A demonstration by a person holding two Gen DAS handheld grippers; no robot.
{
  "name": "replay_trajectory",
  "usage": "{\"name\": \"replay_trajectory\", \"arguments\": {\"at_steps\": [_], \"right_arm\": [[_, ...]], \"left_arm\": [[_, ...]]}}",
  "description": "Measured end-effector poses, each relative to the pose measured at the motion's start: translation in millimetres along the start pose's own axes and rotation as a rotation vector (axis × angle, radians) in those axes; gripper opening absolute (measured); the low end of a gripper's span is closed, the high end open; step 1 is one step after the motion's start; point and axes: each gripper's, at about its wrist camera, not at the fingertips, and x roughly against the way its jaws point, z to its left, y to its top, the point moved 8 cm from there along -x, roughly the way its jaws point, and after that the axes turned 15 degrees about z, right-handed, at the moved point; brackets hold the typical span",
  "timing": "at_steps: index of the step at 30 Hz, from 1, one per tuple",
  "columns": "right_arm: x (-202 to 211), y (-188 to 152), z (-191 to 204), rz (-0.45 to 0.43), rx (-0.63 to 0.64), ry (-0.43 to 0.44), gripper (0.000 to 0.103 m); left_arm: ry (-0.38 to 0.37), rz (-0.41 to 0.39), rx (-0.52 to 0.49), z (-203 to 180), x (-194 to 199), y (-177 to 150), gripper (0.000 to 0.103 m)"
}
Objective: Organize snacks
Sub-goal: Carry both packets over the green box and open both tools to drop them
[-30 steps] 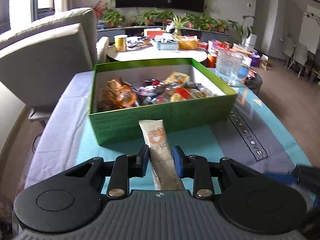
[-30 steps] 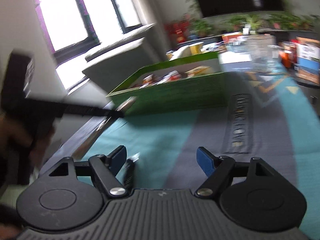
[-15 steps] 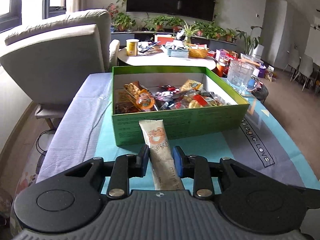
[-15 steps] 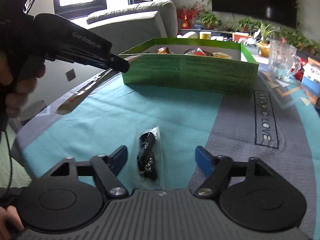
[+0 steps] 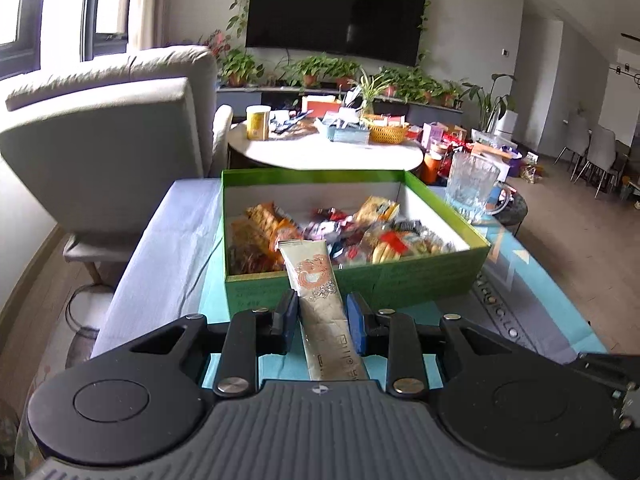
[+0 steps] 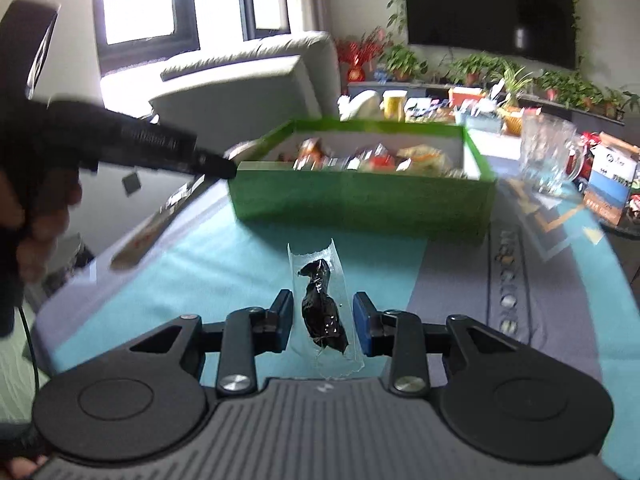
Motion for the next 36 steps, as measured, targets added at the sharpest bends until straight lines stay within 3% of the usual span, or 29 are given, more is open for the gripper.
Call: {"name": "replay_trajectory", "arguments": {"at_steps": [17,36], "right_arm": [[-1.2,106.9,-52.6,-0.204,-0.1,-0.034,0.034],[-56.6,152.8,-74.4,-0.177,-0.171,-0.027,0.034]], "left_arm": [[0.014,-0.08,-0.049,-8.8,-22.7,76.4,0.025],[0.038,-0.102,-0.067,-1.1,-74.8,135.6,0.025]]}}
